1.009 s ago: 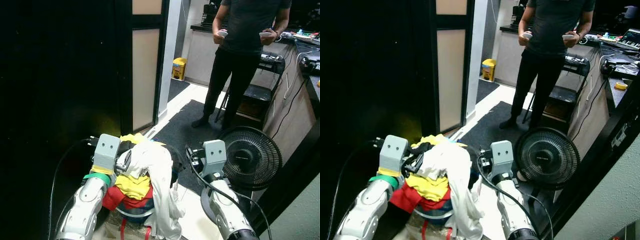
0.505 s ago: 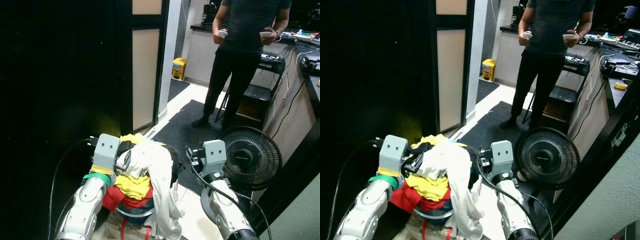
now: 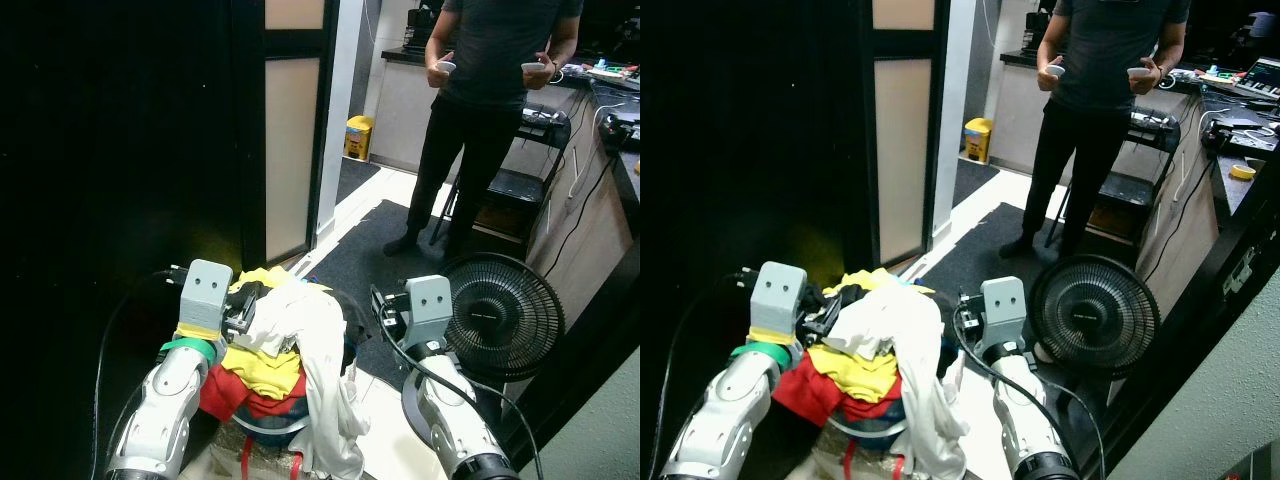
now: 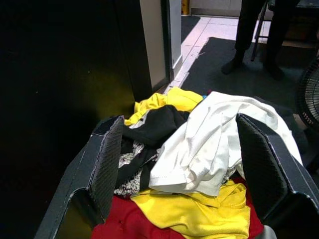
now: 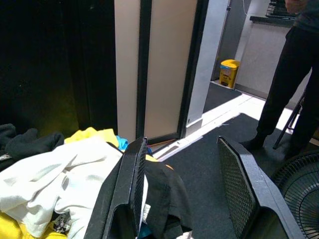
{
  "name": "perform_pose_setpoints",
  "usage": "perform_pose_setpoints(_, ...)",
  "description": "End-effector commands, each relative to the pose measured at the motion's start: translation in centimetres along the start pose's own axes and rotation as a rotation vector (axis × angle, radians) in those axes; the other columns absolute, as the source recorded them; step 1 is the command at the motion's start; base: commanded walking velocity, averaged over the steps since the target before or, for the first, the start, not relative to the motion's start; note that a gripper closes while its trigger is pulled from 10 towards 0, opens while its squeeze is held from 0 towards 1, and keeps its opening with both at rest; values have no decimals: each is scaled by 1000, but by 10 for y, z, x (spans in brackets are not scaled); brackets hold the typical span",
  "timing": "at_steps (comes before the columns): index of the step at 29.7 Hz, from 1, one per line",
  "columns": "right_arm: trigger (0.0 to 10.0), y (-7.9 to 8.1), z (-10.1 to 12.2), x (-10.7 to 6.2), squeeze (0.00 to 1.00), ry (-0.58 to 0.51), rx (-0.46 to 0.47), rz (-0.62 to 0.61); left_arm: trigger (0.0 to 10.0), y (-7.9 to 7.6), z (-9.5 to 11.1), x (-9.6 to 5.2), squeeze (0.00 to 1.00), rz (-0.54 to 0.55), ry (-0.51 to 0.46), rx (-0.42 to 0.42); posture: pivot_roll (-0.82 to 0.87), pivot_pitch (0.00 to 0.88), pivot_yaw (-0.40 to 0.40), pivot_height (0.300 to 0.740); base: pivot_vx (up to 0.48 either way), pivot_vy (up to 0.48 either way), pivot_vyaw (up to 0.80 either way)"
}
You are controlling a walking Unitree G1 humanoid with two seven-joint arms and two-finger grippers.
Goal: Clothes washing
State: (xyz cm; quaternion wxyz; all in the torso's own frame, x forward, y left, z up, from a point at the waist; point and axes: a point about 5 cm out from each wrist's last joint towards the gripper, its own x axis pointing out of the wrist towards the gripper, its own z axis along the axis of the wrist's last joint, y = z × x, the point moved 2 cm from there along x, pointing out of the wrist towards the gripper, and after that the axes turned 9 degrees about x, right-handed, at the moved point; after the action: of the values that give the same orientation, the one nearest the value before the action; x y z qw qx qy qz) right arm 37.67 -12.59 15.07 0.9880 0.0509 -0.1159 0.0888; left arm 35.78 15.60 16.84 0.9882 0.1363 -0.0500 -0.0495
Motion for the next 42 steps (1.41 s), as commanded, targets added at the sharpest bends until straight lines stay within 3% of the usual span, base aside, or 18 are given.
perform_pose_setpoints(1, 10000, -2, -3, -1, 0, 9, 13, -14, 10000, 0, -4, -1, 0, 3, 9, -4, 8, 11, 15, 740, 0, 0, 0)
perform_pose_setpoints(19, 10000, -3, -6, -3, 0, 22, 11, -16, 10000, 2, -18, -6, 0, 19, 51, -42, 7, 20, 10, 740, 0, 0, 0)
perform_pose_setpoints(42, 10000, -3, -7, -4, 0, 23, 8, -9, 10000, 0, -20, -8, 0, 14, 53, -46, 3, 16, 9, 740, 0, 0, 0)
